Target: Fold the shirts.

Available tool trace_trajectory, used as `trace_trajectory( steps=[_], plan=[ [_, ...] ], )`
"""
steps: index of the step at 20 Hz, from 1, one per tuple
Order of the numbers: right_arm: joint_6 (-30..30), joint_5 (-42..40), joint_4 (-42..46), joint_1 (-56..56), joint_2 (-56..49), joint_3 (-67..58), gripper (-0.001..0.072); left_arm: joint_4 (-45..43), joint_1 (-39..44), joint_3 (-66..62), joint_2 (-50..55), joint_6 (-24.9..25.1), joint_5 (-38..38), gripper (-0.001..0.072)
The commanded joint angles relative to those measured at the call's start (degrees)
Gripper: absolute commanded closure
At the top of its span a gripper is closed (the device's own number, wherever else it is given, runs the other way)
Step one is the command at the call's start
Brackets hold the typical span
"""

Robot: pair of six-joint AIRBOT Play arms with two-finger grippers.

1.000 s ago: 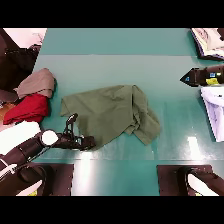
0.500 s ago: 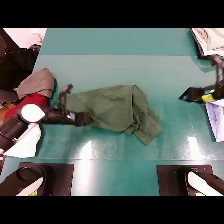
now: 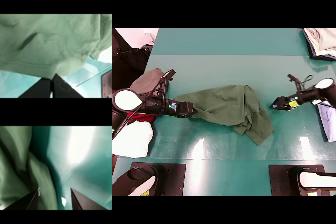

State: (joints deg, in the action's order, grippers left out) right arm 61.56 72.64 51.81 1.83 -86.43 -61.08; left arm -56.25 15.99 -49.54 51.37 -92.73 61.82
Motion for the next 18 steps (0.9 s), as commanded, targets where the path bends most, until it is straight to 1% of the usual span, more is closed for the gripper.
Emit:
trace_trajectory(
  steps=[1, 4, 8, 9, 10, 11, 12, 13, 14, 16, 18],
  plan=[
    [-2.1, 1.3, -1.1, 4.1, -7.7, -5.5, 0.0261, -0.3, -0.2, -0.4, 0.0, -0.5, 1.2, 0.0683],
    [-2.1, 1.2, -1.1, 7.5, -10.9, -8.7, 0.0268, -0.3, -0.2, -0.4, 0.0, -0.5, 1.2, 0.0683],
    [-2.1, 0.7, -0.7, 10.8, -12.7, -9.9, 0.0272, -0.3, -0.2, -0.4, 0.0, -0.5, 1.3, 0.0683],
    [-2.1, 0.6, -0.2, 11.2, -12.7, -9.9, 0.0346, -0.3, -0.2, -0.4, 0.0, -0.5, 1.3, 0.0682],
    [-2.1, 0.7, 1.0, 11.2, -12.6, -9.9, 0.0494, -0.3, -0.2, -0.4, 0.0, -0.5, 1.3, 0.0683],
    [-2.1, 1.0, 2.3, 11.0, -12.6, -9.9, 0.0542, -0.3, -0.2, -0.4, 0.0, -0.5, 1.5, 0.0683],
    [-2.1, 1.6, 3.3, 10.4, -12.6, -9.9, 0.0551, -0.3, -0.2, -0.4, 0.0, -0.5, 1.8, 0.0683],
    [-2.1, 2.6, 3.9, 9.6, -12.4, -9.9, 0.0616, -0.3, -0.2, -0.5, 0.0, -0.5, 1.9, 0.0683],
    [-2.1, 3.4, 3.9, 8.6, -12.0, -9.9, 0.0696, -0.4, -0.2, -0.6, 0.0, -0.4, 1.8, 0.0683],
    [-2.1, 4.5, 4.0, 5.5, -9.9, -9.9, 0.0697, -0.8, -0.2, -2.0, 0.0, -0.3, 1.9, 0.0683],
    [-2.0, 4.5, 5.4, 1.9, -6.2, -9.9, 0.0697, -4.3, -0.2, -5.8, 0.0, -0.3, 2.1, 0.0683]
  ],
)
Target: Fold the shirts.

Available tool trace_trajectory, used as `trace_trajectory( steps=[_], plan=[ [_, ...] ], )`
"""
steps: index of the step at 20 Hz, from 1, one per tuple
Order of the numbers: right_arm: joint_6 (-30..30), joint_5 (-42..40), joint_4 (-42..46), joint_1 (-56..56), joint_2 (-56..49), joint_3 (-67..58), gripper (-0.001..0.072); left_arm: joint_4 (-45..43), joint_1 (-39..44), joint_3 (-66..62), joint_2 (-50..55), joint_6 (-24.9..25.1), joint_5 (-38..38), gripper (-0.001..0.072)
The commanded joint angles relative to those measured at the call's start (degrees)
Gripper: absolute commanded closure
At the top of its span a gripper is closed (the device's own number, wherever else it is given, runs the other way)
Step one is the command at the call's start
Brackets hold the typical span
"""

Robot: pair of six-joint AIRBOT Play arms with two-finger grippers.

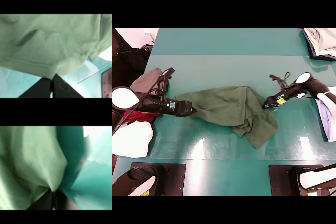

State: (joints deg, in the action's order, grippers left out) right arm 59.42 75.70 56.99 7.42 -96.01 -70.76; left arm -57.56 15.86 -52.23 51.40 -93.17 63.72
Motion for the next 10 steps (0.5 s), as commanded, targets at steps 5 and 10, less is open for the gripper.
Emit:
trace_trajectory(
  steps=[5, 10],
  plan=[
    [1.4, 4.7, 4.7, -14.1, 15.0, -0.1, 0.0697, -18.2, -0.1, -16.1, 0.0, -1.9, 3.4, 0.0683],
    [2.5, 1.7, 4.0, -19.6, 22.4, 3.2, 0.0697, -23.9, -0.1, -16.5, 1.5, -2.5, 5.7, 0.0683]
  ],
)
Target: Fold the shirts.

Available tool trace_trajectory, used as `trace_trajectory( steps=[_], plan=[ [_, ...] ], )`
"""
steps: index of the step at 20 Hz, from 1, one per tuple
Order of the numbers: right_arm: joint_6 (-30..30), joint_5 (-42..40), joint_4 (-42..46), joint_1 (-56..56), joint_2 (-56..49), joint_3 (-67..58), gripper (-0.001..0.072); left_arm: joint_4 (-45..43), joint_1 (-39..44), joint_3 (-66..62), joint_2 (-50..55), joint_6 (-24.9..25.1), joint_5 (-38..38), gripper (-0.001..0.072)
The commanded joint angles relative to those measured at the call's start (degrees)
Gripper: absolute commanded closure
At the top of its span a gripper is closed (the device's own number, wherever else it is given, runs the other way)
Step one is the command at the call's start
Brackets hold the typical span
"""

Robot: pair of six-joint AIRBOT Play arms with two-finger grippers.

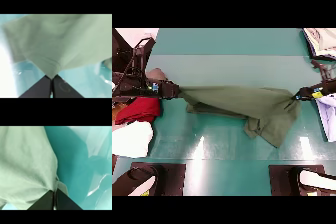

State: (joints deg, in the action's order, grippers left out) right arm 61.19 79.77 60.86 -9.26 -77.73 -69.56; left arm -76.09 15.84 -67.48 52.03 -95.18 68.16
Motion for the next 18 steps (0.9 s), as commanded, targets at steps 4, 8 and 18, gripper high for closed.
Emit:
trace_trajectory(
  steps=[4, 8, 18],
  plan=[
    [0.9, -13.2, -2.5, -0.9, 3.6, 8.5, 0.0378, -6.2, 0.0, -1.3, 5.5, -0.4, -2.4, 0.0683],
    [2.5, -6.3, -2.4, -4.7, 2.4, 9.1, 0.0286, -6.1, 0.0, -1.3, 7.8, -0.2, 0.0, 0.0683],
    [5.9, -11.1, -8.7, -6.7, 11.1, 34.0, 0.0326, -5.6, 0.0, -1.3, 7.8, 1.3, -1.6, 0.0683]
  ],
)
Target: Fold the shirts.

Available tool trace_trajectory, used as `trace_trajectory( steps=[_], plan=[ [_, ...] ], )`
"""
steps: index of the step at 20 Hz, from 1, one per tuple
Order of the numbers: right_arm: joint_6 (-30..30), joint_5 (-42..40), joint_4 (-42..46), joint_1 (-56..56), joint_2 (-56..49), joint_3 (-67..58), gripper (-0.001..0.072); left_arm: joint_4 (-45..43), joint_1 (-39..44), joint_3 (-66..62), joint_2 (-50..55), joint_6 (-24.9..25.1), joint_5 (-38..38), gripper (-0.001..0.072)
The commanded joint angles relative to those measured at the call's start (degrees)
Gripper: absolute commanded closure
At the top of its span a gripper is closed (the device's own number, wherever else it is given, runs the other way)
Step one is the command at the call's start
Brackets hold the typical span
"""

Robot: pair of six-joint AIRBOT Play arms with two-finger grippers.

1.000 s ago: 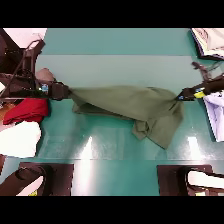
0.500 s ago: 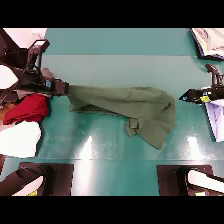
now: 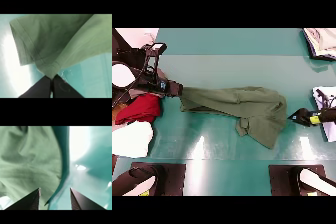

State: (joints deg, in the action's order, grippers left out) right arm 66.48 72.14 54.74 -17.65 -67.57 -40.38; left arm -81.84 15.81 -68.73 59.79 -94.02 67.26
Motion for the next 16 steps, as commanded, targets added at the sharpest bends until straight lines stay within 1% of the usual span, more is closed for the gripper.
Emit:
trace_trajectory(
  steps=[1, 3, 7, 9, 11, 14, 15, 16],
  plan=[
    [0.6, -5.1, -2.5, 3.2, 0.9, 4.9, 0.0407, 0.2, 0.0, 0.0, 0.0, 0.2, -0.7, 0.0682],
    [0.7, -6.8, -2.6, 5.0, 1.0, 4.4, 0.0411, 0.2, 0.0, 0.0, 0.0, 0.2, -0.4, 0.0683],
    [1.7, -6.6, -2.3, 5.5, 1.0, 4.2, 0.0412, 0.1, 0.0, -0.1, 0.0, 0.2, 1.8, 0.0682],
    [1.7, -6.6, -1.9, 5.5, 1.6, 4.2, 0.0412, 0.1, 0.0, 0.0, 0.0, 1.5, 2.7, 0.0682],
    [2.4, -6.6, -1.3, 4.9, 2.4, 4.2, 0.0412, 0.1, 0.0, 0.0, 0.0, 1.5, 3.3, 0.0683],
    [2.5, -6.7, -1.3, 5.5, -0.7, 4.3, 0.0413, 0.2, 0.0, -0.1, 0.0, 1.4, 2.7, 0.0682],
    [2.3, -6.7, -1.7, 6.8, -2.5, 4.3, 0.0498, 0.2, 0.0, -0.1, 0.0, 1.4, 2.6, 0.0682],
    [0.3, -6.9, -2.8, 8.2, -3.9, 4.3, 0.0702, 0.2, 0.0, -0.1, 0.0, 1.4, 2.6, 0.0683]
  ],
)
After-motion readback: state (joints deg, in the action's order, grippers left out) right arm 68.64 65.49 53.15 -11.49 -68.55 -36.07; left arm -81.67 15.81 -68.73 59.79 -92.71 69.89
